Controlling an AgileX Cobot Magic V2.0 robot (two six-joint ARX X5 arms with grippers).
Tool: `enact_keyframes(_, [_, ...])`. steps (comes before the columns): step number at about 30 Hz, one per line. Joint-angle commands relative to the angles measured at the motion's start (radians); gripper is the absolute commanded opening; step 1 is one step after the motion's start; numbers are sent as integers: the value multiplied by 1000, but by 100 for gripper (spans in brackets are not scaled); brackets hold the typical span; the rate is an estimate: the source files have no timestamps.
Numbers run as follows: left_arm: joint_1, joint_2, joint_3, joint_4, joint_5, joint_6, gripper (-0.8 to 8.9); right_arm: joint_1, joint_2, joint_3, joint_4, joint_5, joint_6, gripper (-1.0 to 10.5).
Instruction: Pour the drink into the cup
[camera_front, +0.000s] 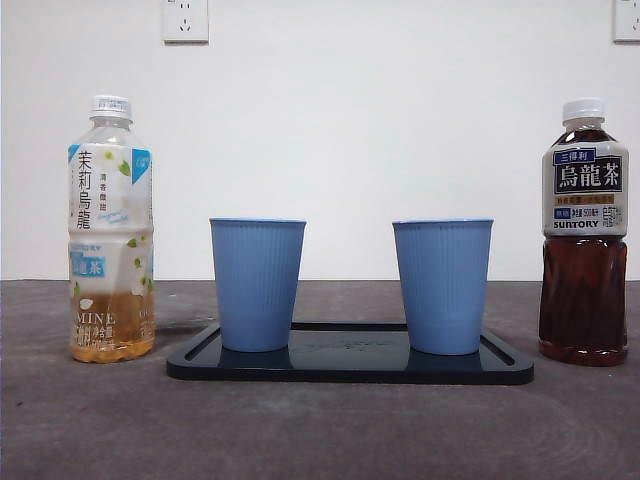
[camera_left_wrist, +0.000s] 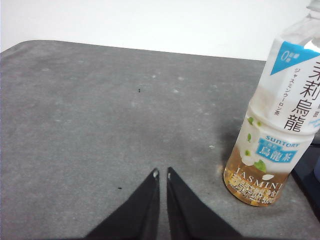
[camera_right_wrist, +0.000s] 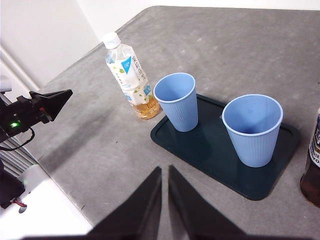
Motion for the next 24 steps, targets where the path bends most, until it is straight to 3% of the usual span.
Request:
enact_keyframes(1, [0,-2,-20,-5,-3,8,24,5,5,16,12,-2,-5,19])
enact_keyframes(5, [0,-2,-20,-5,-3,8,24,5,5,16,14,10,-10,14])
enact_keyframes(13, [0,-2,-20,-5,-3,8,24,-105,-36,-41,60,272,-82,14])
enact_keyframes(18, [0,-2,-20,-5,-3,8,24,-249,-158,-279,276,427,-179,14])
enact_keyframes(24, [0,-2,-20,-5,-3,8,24,-364,-336,-639,618,430,-192,14])
